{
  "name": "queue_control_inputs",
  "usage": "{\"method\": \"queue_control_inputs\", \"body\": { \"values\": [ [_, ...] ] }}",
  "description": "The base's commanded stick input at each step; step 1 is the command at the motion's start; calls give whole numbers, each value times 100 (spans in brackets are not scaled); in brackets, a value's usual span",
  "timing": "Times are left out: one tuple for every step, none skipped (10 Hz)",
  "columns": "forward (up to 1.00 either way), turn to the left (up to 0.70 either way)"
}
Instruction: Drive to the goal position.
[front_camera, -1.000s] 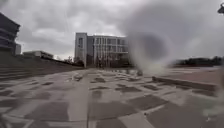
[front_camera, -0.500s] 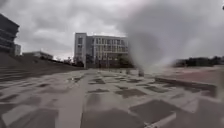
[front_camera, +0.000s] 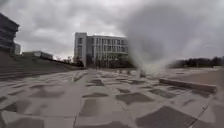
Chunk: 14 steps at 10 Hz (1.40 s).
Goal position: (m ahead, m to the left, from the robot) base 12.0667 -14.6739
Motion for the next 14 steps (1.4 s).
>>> {"method": "queue_control_inputs", "body": {
  "values": [
    [70, 0],
    [70, 0],
    [70, 0],
    [70, 0],
    [70, 0],
    [70, 0],
    [70, -2],
    [70, 0],
    [70, 0],
    [70, 0],
    [70, 0],
    [70, 0],
    [70, 0],
    [70, 0]
  ]
}}
